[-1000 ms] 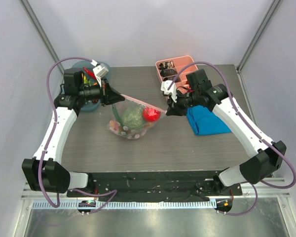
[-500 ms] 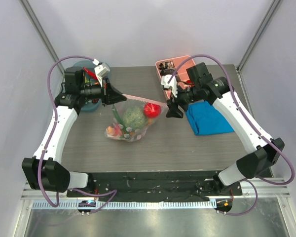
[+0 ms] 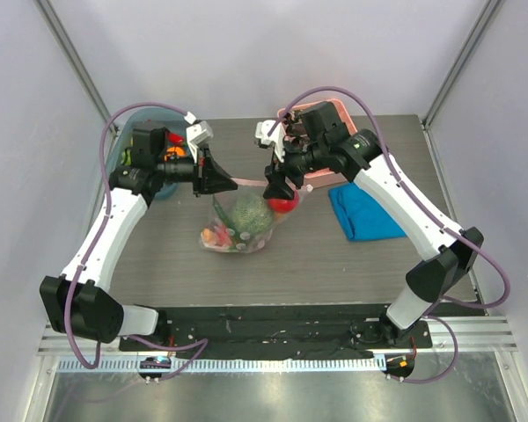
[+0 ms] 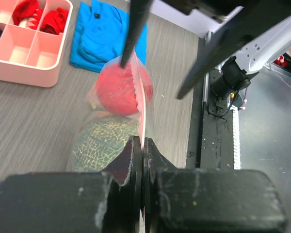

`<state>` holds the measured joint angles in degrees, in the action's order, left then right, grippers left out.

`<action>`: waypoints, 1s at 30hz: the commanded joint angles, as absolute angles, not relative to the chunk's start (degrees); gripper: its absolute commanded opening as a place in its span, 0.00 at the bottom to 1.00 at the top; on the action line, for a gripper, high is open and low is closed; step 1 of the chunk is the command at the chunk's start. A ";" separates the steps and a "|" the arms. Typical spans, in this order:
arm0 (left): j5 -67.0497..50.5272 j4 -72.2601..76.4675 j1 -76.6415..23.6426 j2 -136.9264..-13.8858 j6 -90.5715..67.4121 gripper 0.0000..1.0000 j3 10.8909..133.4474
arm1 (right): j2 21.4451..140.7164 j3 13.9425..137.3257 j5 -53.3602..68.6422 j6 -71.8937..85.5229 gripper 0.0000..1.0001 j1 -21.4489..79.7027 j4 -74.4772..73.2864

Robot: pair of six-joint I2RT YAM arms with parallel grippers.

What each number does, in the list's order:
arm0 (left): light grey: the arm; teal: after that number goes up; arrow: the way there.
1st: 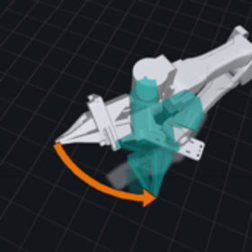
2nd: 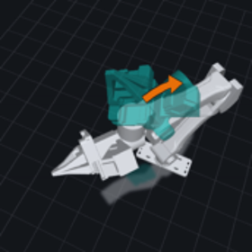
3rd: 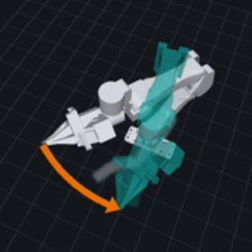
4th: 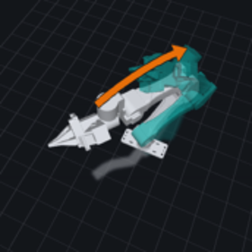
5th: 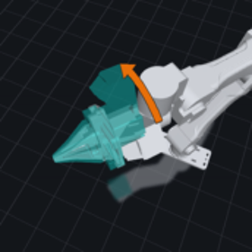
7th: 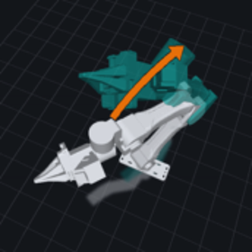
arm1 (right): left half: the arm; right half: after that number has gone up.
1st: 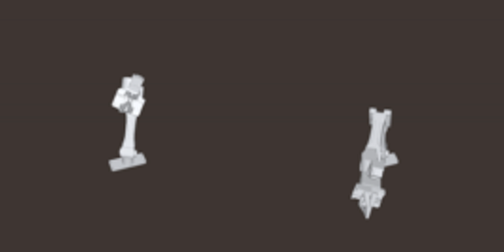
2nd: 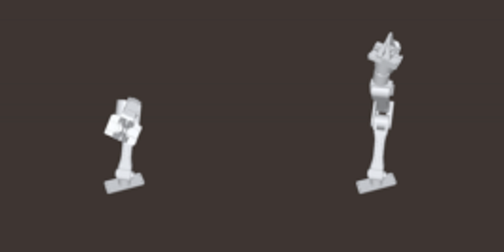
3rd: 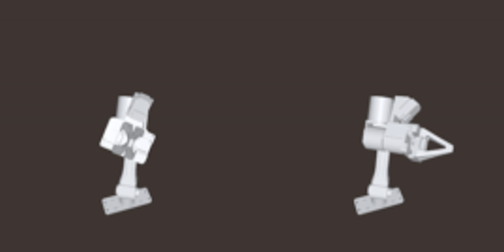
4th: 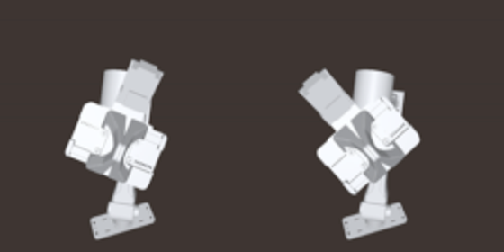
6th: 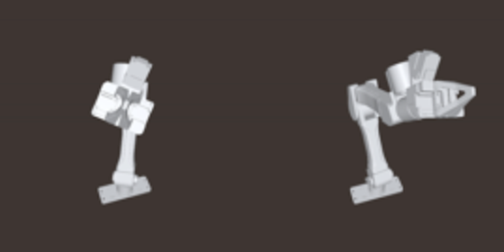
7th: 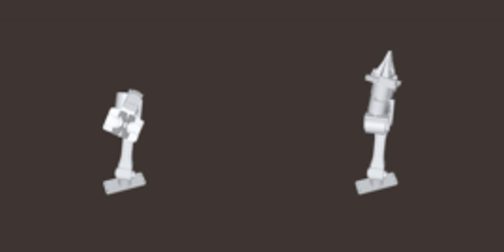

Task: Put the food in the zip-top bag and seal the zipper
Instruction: Zip the zipper food storage bag at the center of the board, then place the zipper food storage bag at the center of the board.

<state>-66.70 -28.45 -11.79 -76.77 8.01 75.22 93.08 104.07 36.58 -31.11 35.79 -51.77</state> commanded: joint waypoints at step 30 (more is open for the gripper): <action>-36.75 -15.46 -4.57 -73.83 -18.56 0.66 79.37 | 89.91 90.00 8.66 42.33 0.01 37.44 -19.60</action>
<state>-45.32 -15.35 -5.23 -77.32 -17.65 76.07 93.12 89.27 24.45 17.32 37.87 -30.30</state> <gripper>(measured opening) 0.646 0.026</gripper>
